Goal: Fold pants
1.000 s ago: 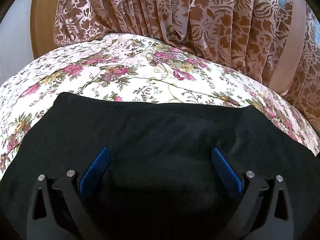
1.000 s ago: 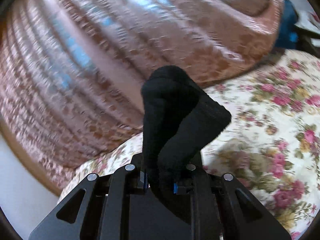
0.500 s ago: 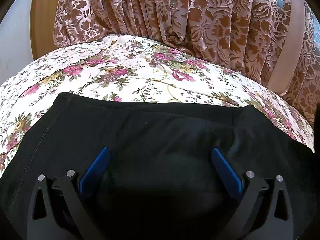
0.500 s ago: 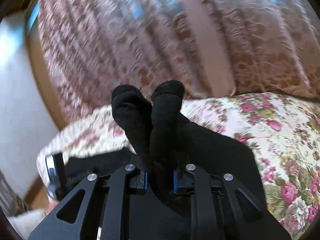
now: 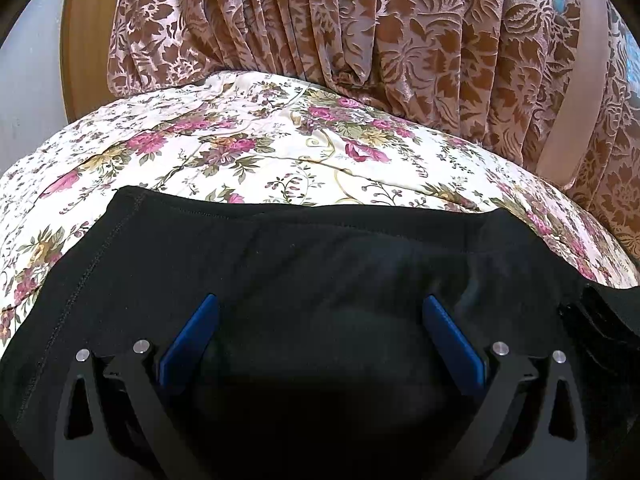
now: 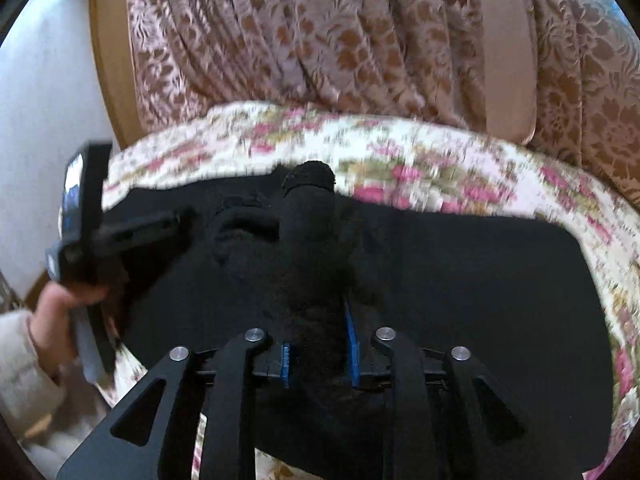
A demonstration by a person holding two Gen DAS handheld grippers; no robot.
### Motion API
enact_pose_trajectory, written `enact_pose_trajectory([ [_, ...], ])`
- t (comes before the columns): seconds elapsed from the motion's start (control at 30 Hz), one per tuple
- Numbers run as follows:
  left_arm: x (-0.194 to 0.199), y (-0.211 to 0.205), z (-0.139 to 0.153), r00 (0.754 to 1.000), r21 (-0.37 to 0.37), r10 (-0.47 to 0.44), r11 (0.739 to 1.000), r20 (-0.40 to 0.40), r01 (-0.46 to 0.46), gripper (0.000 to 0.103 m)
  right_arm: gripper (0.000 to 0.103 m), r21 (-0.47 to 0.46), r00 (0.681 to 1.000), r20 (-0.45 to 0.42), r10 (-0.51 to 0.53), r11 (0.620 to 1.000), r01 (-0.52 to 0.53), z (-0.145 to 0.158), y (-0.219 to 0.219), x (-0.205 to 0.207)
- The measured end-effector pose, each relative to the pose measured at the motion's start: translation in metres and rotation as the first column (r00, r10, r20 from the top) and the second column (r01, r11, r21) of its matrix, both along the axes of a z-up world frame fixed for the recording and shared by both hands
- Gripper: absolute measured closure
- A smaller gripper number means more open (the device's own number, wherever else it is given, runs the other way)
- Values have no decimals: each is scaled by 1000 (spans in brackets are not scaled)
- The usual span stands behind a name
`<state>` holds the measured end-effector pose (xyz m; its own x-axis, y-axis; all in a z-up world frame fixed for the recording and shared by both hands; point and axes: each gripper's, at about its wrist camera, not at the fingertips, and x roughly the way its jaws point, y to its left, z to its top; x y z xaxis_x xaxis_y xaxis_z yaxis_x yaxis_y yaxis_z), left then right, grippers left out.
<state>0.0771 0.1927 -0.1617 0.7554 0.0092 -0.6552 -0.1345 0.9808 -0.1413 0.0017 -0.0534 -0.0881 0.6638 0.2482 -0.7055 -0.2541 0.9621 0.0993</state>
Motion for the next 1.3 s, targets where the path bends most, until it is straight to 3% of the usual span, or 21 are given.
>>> enact_pose_trajectory([
  [0.13,0,-1,0,1000,2,-6,1000,-2,6,2,34,78,997,-2,74,994,-74,1,3,-9],
  [0.17,0,-1,2,1000,-4,-21,1000,-6,21,2,30,81,995,4,95,992,-95,3,4,-12],
  [0.23,-1,-3,7,999,-15,-37,999,-15,37,2,30,93,992,15,126,988,-127,7,3,-19],
  [0.37,-16,-17,24,993,-143,-110,983,50,116,2,30,183,991,89,100,976,-115,28,-23,-35],
  [0.43,-21,-29,30,980,-236,-180,952,78,194,2,30,209,989,143,36,976,-66,40,-43,-41],
  [0.53,-20,-56,36,945,-360,-314,874,97,327,2,30,209,983,171,-68,977,32,52,-71,-40],
  [0.6,-18,-74,36,925,-387,-369,843,91,374,2,30,203,978,163,-129,975,95,55,-85,-35],
  [0.7,-11,-100,29,896,-412,-442,808,48,421,2,50,225,964,114,-241,951,211,55,-117,-19],
  [0.77,-7,-114,24,881,-403,-473,805,8,436,3,65,219,956,63,-285,939,266,51,-132,-4],
  [0.8,-5,-121,21,876,-391,-482,811,-24,436,4,65,217,951,41,-306,932,290,47,-140,4],
  [0.83,-5,-126,18,872,-384,-489,812,-38,439,6,67,209,946,26,-322,927,310,44,-145,8],
  [0.93,-12,-136,16,865,-351,-501,818,-41,457,37,71,178,936,-13,-352,920,348,31,-153,18],
  [1.0,-14,-142,17,842,-344,-537,800,-48,491,71,71,156,934,-26,-356,922,355,21,-154,21],
  [1.07,-21,-141,20,839,-351,-543,793,-35,498,81,71,129,936,-27,-352,927,352,13,-153,24],
  [1.13,-27,-132,28,847,-368,-532,785,10,498,83,71,97,938,-22,-346,933,346,7,-150,27],
  [1.23,-34,-127,28,862,-363,-507,799,23,480,86,71,109,937,-23,-349,931,349,8,-151,29],
  [1.3,-34,-125,19,875,-337,-484,824,-2,455,87,71,148,937,-24,-350,925,349,9,-153,29],
])
